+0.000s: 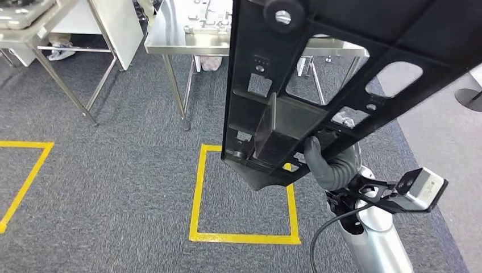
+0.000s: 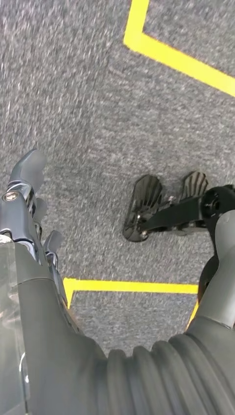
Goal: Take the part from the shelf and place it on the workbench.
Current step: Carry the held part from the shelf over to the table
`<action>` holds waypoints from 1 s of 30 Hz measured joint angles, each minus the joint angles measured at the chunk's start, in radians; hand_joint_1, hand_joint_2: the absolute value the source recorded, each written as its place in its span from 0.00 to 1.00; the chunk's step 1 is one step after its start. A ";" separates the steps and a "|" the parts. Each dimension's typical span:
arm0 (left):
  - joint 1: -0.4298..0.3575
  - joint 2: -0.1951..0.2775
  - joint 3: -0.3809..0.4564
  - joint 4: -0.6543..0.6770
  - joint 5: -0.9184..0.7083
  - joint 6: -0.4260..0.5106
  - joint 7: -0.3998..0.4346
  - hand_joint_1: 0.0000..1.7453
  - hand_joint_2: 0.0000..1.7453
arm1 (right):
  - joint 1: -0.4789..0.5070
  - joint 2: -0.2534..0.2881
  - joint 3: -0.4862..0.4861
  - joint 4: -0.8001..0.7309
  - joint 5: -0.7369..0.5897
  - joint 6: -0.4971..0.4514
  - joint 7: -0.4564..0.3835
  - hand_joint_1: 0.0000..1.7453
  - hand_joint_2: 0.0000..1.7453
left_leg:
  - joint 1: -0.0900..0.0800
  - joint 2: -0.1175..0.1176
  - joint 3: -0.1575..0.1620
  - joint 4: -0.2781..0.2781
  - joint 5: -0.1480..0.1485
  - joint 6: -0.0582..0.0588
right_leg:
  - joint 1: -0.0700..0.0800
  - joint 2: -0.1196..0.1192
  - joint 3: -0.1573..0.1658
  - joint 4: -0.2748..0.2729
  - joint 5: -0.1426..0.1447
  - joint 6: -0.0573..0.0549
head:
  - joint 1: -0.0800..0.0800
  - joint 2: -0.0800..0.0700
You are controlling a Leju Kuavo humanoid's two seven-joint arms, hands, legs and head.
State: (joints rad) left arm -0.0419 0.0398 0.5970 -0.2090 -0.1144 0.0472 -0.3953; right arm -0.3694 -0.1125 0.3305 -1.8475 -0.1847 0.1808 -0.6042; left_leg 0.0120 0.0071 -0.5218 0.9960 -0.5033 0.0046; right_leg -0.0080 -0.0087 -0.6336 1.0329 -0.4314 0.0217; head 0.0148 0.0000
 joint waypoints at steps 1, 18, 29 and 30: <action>0.000 0.000 0.000 0.000 -0.001 0.000 0.000 0.00 1.00 | 0.002 0.000 0.000 -0.001 0.001 0.000 -0.003 1.00 1.00 | -0.001 0.001 0.002 0.002 -0.002 -0.007 | 0.003 -0.003 0.006 -0.018 -0.002 -0.008 | 0.000 0.000; 0.005 0.012 0.004 -0.001 -0.020 0.000 -0.004 0.00 1.00 | 0.022 0.006 0.002 -0.012 0.016 0.000 -0.010 1.00 1.00 | -0.015 -0.008 -0.112 0.026 0.075 0.009 | 0.018 0.026 0.144 -0.022 -0.099 -0.031 | -0.012 0.000; 0.002 0.012 0.007 -0.001 -0.022 0.000 -0.005 0.00 1.00 | 0.023 0.008 0.002 -0.015 0.020 -0.001 -0.016 1.00 1.00 | 0.003 -0.010 -0.002 0.009 0.004 0.005 | -0.017 0.011 -0.023 0.071 -0.043 0.019 | -0.001 0.000; 0.001 0.012 0.008 -0.001 -0.023 0.000 -0.006 0.00 1.00 | 0.024 0.008 0.001 -0.015 0.021 -0.001 -0.017 1.00 1.00 | 0.004 -0.010 0.005 0.009 -0.005 -0.002 | -0.016 0.007 -0.013 0.027 -0.018 0.015 | 0.000 0.000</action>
State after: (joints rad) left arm -0.0414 0.0519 0.6045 -0.2100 -0.1375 0.0476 -0.4011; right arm -0.3458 -0.1041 0.3320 -1.8623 -0.1638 0.1795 -0.6210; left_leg 0.0156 -0.0029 -0.5163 1.0050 -0.5080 0.0025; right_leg -0.0241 -0.0016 -0.6465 1.0599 -0.4492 0.0366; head 0.0143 0.0001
